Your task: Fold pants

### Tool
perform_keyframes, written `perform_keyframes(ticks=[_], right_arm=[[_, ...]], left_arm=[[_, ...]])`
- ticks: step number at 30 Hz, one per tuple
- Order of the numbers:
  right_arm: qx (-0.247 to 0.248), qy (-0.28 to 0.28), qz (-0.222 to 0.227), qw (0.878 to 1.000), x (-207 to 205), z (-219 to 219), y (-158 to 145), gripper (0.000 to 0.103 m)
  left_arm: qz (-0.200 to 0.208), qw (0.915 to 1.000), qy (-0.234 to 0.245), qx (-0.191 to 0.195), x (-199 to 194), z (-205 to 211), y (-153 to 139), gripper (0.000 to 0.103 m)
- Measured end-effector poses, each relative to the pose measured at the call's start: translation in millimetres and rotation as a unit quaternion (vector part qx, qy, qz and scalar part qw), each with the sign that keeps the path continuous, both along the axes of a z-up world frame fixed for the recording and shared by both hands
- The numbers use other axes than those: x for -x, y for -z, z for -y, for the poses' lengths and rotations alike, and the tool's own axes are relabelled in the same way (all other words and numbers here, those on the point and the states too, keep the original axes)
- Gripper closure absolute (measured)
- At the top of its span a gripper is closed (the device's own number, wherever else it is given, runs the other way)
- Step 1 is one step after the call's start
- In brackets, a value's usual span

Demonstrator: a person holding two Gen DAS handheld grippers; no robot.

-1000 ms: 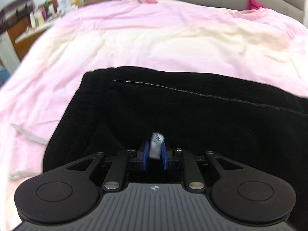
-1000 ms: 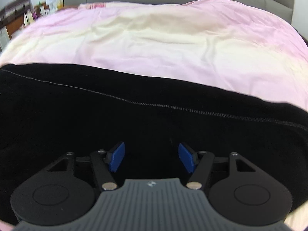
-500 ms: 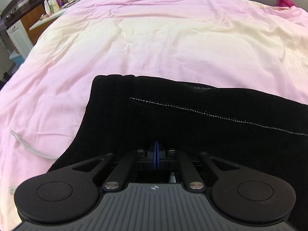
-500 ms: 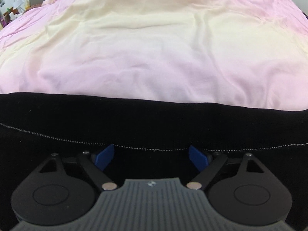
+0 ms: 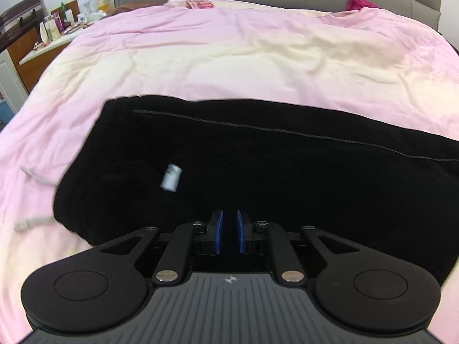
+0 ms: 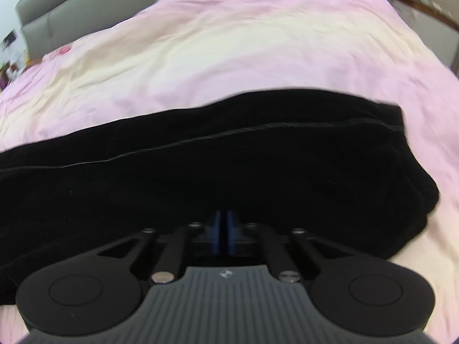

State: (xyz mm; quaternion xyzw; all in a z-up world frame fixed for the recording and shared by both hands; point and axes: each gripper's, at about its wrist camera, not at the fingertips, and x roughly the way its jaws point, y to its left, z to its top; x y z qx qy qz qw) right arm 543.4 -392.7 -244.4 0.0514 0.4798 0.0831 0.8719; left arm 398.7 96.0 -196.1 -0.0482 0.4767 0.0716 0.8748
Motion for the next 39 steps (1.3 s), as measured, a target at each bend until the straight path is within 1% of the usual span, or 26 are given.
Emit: perform_keyframes(ticks=[2,3,4,5,6,7,8,9,10,12,14,16,18,19,20,22,24,25,29,31,32,34,35,36,38,39], right_arm=[[-0.016,0.015,-0.010,1.000,3.3,21.7,0.7,0.103],[-0.006,0.017,-0.010,1.000,5.5,28.0,-0.7,0.103],[0.012,0.016,-0.010,1.000,7.6,32.7,-1.9,0.092],[0.062,0.019,-0.015,0.998,9.0,35.0,-1.1,0.078],[0.105,0.020,-0.016,0.994,11.5,40.0,0.2,0.051],[0.124,0.024,-0.014,0.992,15.4,49.7,0.4,0.050],[0.120,0.030,-0.014,0.992,19.4,61.9,-0.3,0.049],[0.113,0.042,-0.018,0.993,22.8,73.4,-1.5,0.049],[0.093,0.053,-0.017,0.994,27.3,87.2,-4.3,0.049],[0.038,0.073,-0.009,0.997,37.7,111.1,-9.1,0.049],[-0.022,0.107,0.001,0.994,46.1,137.2,-12.0,0.049],[-0.091,0.154,0.013,0.984,54.3,163.5,-9.5,0.048],[-0.168,0.203,0.014,0.964,58.7,189.0,-1.6,0.047],[-0.208,0.232,0.014,0.950,60.5,201.4,4.7,0.046],[-0.239,0.253,0.015,0.938,61.3,211.1,10.6,0.046],[-0.291,0.280,0.017,0.915,59.3,224.2,21.7,0.043],[-0.322,0.293,0.014,0.900,53.9,227.6,30.9,0.043],[-0.330,0.301,0.010,0.895,47.7,224.5,33.7,0.043],[-0.347,0.317,0.004,0.883,37.7,221.3,60.7,0.044],[-0.361,0.321,0.015,0.875,34.9,220.3,69.7,0.046],[-0.364,0.325,0.017,0.873,32.8,219.1,71.6,0.046],[-0.350,0.325,0.009,0.878,27.9,216.1,66.0,0.061],[-0.339,0.319,0.007,0.885,24.7,216.1,62.0,0.062],[-0.336,0.311,0.013,0.889,22.5,216.8,56.3,0.068],[-0.333,0.295,0.037,0.895,23.0,219.0,40.0,0.072],[-0.330,0.282,0.056,0.899,24.2,218.5,24.8,0.074]], left_arm=[[-0.006,0.9998,0.002,0.019,8.7,13.8,-0.1,0.088],[-0.010,0.9996,0.003,0.026,14.9,20.8,-1.0,0.085],[-0.012,0.9993,0.003,0.035,20.8,28.2,-0.8,0.083],[-0.013,0.9989,0.002,0.044,26.5,34.8,-1.0,0.081],[-0.014,0.9984,-0.004,0.055,32.9,40.2,-0.8,0.077],[-0.012,0.9974,-0.016,0.070,40.8,44.0,-0.4,0.070],[-0.009,0.9954,-0.030,0.090,49.2,46.6,1.0,0.066],[-0.003,0.9922,-0.047,0.115,58.5,48.1,3.2,0.056],[0.006,0.9869,-0.071,0.145,70.5,49.2,6.6,0.049],[0.029,0.9766,-0.110,0.183,93.2,53.2,13.2,0.044],[0.039,0.9654,-0.137,0.218,112.3,59.2,23.6,0.040],[0.036,0.9537,-0.157,0.254,118.7,62.1,35.6,0.040],[0.038,0.9400,-0.175,0.290,119.8,61.9,45.8,0.040],[0.041,0.9342,-0.188,0.301,120.0,61.3,50.8,0.040],[0.042,0.9311,-0.198,0.303,118.9,60.4,54.3,0.040],[0.042,0.9313,-0.203,0.299,116.9,61.8,57.8,0.041],[0.045,0.9277,-0.205,0.308,116.3,65.9,63.2,0.041],[0.045,0.9247,-0.207,0.316,113.8,64.0,67.1,0.041],[0.039,0.9126,-0.222,0.341,104.4,64.5,82.4,0.050],[0.039,0.9034,-0.231,0.359,104.6,63.5,89.0,0.058],[0.038,0.8995,-0.234,0.367,105.4,66.2,91.9,0.062],[0.039,0.8954,-0.239,0.374,105.7,65.6,91.3,0.077],[0.040,0.8962,-0.237,0.373,102.8,63.7,87.6,0.080],[0.042,0.8977,-0.234,0.371,102.2,62.4,83.2,0.085],[0.057,0.8970,-0.226,0.375,104.2,60.0,70.2,0.088],[0.062,0.8997,-0.219,0.372,104.5,58.9,62.5,0.088]])
